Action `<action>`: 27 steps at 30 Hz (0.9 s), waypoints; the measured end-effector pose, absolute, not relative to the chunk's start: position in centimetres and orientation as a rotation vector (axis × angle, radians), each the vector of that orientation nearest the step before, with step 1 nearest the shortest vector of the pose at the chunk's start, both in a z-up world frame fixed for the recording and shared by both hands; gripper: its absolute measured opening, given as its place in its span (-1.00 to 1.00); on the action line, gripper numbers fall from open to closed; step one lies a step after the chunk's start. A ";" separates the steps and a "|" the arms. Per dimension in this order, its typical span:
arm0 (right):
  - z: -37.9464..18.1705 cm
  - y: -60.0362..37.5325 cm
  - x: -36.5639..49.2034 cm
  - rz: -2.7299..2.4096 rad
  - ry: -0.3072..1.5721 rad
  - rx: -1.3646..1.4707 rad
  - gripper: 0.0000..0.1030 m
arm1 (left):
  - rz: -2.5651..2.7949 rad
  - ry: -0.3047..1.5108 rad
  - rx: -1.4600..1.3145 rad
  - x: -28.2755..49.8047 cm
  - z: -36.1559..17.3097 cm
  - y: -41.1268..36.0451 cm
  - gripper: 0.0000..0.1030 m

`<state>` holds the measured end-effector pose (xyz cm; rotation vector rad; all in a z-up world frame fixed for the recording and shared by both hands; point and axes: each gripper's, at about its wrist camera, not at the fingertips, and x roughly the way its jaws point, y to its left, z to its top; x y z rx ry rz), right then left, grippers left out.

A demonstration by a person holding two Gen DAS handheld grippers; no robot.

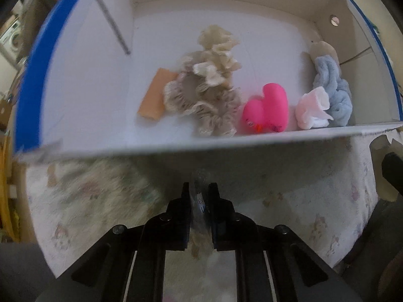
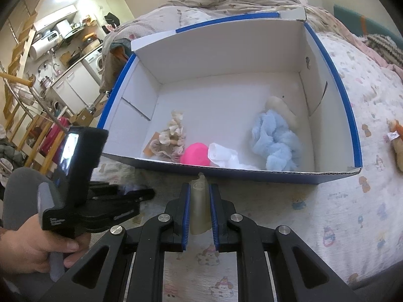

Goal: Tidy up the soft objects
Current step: 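Lower the left tool to the clear plastic bag and grasp it, then carry the cone and plastic bag into the box and open both tools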

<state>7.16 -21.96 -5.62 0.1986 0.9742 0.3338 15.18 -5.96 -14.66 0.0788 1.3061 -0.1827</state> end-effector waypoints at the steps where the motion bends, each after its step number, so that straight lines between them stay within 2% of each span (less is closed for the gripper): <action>1: -5.6 -21.9 7.1 0.336 0.973 0.197 -0.69 | -0.172 1.311 0.070 14.9 -14.6 -5.7 -0.77; 12: -4.8 -21.9 6.3 0.358 0.945 0.196 -0.69 | -0.151 1.302 0.019 9.3 -11.8 -3.6 -0.77; 21: -3.0 -22.6 5.3 0.350 0.875 0.217 -0.69 | -0.146 1.099 0.086 5.3 -6.3 -4.3 -0.77; 27: -1.3 -23.8 6.1 0.324 0.848 0.255 -0.69 | -0.171 0.989 0.108 6.4 -3.1 -6.6 -0.77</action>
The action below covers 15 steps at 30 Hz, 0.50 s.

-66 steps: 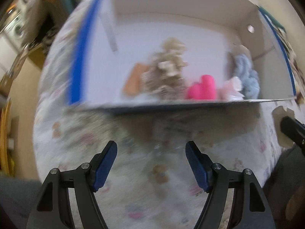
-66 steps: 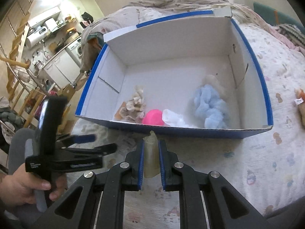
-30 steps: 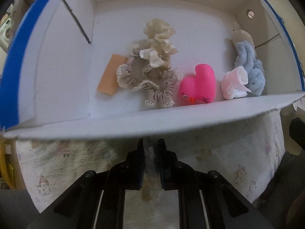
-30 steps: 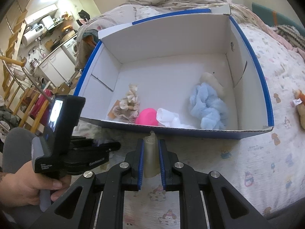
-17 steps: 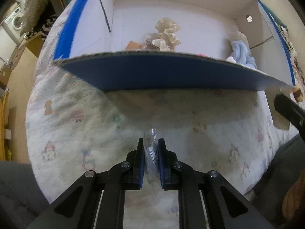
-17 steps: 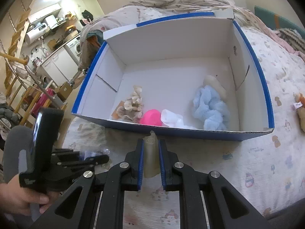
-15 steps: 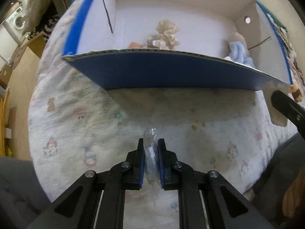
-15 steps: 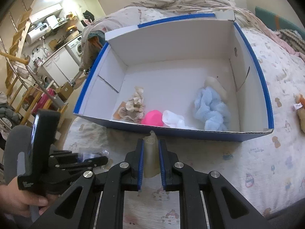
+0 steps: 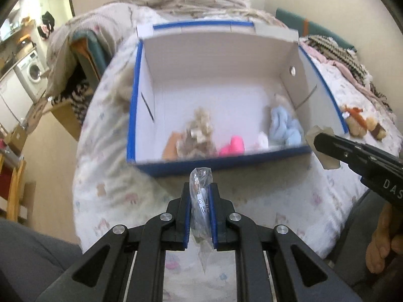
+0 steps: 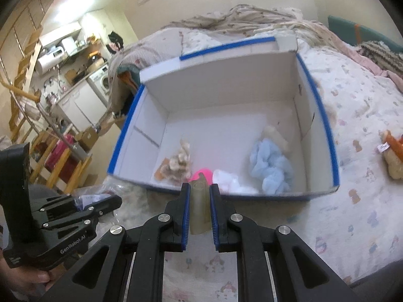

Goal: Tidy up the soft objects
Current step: 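Carry the cone and plastic bag into the box and open both tools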

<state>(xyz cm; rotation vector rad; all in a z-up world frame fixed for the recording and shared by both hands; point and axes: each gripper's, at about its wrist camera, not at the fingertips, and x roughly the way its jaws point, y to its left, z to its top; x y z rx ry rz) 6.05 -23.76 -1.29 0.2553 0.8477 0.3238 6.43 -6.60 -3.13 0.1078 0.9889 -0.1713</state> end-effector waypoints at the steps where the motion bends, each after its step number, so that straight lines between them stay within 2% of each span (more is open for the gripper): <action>1: -0.9 -24.0 6.3 0.318 0.839 0.262 -0.69 | -0.170 0.978 0.107 7.7 -3.0 -6.8 -0.77; 9: 1.0 -25.0 9.3 0.254 0.812 0.205 -0.68 | -0.144 0.889 0.098 13.2 0.9 -7.0 -0.77; 15: 0.1 -25.0 12.2 0.226 0.850 0.162 -0.68 | -0.116 0.950 0.099 17.4 -0.6 -7.8 -0.78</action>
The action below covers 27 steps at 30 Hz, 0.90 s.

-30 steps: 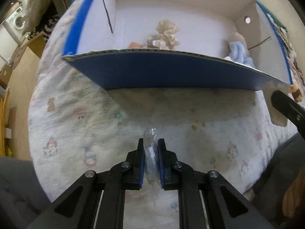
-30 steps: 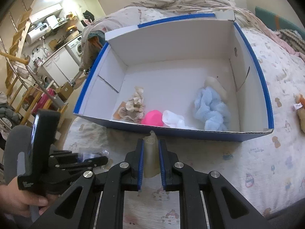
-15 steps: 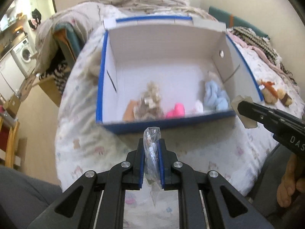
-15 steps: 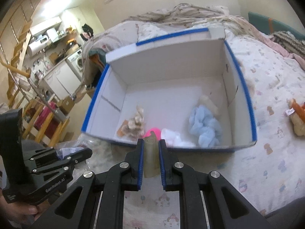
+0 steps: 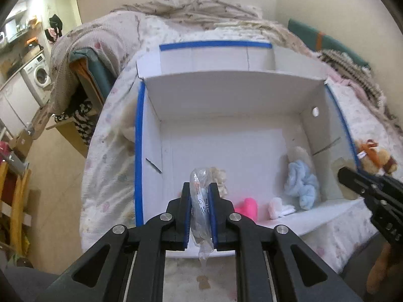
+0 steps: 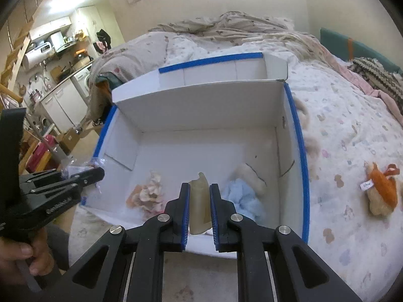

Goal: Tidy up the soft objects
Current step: 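Carry the cone and plastic bag into the box and open both tools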

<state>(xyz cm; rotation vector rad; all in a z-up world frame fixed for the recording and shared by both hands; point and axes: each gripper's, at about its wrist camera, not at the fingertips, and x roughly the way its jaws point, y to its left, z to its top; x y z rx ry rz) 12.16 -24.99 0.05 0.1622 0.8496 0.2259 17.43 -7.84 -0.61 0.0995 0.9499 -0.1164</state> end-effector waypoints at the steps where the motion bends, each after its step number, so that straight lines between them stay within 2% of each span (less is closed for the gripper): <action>1: -0.2 -25.0 12.6 0.226 0.847 0.159 -0.68 | -0.110 0.958 0.109 18.0 -1.1 -8.1 -0.78; 14: -3.9 -25.7 15.5 0.237 0.854 0.222 -0.68 | -0.065 1.067 0.190 22.8 -6.9 -10.5 -0.77; 27: -4.7 -25.7 16.1 0.249 0.863 0.245 -0.68 | -0.052 1.077 0.158 23.8 -8.6 -10.4 -0.73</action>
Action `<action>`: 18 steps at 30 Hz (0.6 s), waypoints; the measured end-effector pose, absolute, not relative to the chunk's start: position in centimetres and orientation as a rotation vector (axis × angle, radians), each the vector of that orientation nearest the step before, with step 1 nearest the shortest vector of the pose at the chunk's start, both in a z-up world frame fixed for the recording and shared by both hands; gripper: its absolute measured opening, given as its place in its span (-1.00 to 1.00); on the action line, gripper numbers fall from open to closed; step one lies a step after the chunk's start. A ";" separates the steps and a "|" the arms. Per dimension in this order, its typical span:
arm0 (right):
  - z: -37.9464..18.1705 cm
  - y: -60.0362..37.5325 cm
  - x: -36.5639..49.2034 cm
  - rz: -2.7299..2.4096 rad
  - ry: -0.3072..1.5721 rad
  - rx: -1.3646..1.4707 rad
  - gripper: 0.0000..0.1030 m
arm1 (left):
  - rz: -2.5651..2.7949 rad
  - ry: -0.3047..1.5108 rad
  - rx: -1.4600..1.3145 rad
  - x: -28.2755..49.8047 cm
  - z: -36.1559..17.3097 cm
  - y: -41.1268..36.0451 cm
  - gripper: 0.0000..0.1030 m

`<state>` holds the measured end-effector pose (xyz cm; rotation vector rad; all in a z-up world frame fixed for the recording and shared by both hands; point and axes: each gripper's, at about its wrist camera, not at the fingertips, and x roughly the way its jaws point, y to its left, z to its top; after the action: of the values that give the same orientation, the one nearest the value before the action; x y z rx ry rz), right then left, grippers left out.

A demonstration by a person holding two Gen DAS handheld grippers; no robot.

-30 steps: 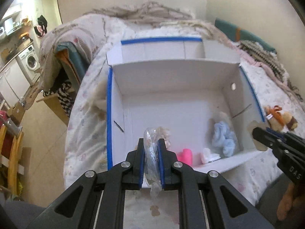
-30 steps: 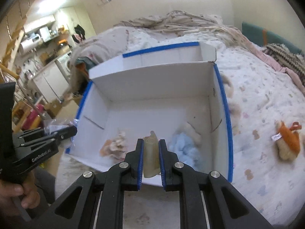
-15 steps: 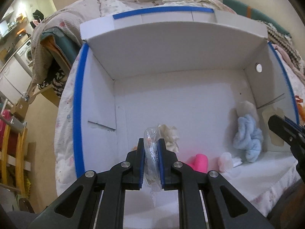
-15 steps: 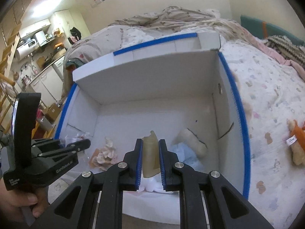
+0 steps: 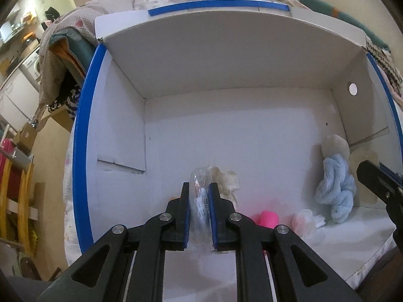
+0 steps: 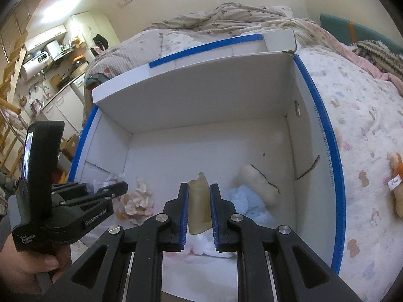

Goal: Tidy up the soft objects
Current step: 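Carry the cone and plastic bag into the box and open both tools, then raise both tools out of the box and back away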

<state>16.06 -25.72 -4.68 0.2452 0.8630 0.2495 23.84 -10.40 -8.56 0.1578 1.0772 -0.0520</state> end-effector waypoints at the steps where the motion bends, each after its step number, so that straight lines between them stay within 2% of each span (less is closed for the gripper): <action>1: -4.7 -25.8 16.1 0.248 0.864 0.247 -0.68 | -0.053 1.080 0.163 23.8 -8.6 -10.4 -0.65; 3: -4.8 -25.9 16.2 0.247 0.866 0.252 -0.62 | -0.058 1.086 0.171 23.8 -8.5 -10.5 -0.35; 5: -4.7 -26.0 16.1 0.247 0.863 0.263 -0.60 | -0.057 1.081 0.181 23.7 -8.3 -10.6 0.17; 7: -4.7 -26.1 16.1 0.244 0.860 0.268 -0.54 | -0.047 1.054 0.185 23.3 -7.8 -10.7 0.24; 10: -4.6 -26.2 16.1 0.245 0.855 0.284 -0.35 | -0.039 1.025 0.191 22.8 -7.2 -10.7 0.24; 12: -4.2 -26.3 15.9 0.241 0.835 0.288 0.29 | -0.032 1.019 0.199 22.5 -7.0 -10.8 0.24; 13: -3.8 -26.4 15.7 0.239 0.808 0.295 0.71 | -0.020 1.005 0.203 22.2 -6.8 -10.8 0.24; 14: -3.3 -26.6 15.4 0.239 0.772 0.305 0.85 | -0.005 0.981 0.197 21.9 -6.4 -10.6 0.24; 18: -2.2 -26.8 14.7 0.232 0.707 0.310 0.92 | 0.009 0.941 0.153 21.2 -5.6 -10.0 0.24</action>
<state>14.69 -26.85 -2.23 0.3105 0.7068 0.2317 21.22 -10.00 -5.57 0.1528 0.9412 0.0087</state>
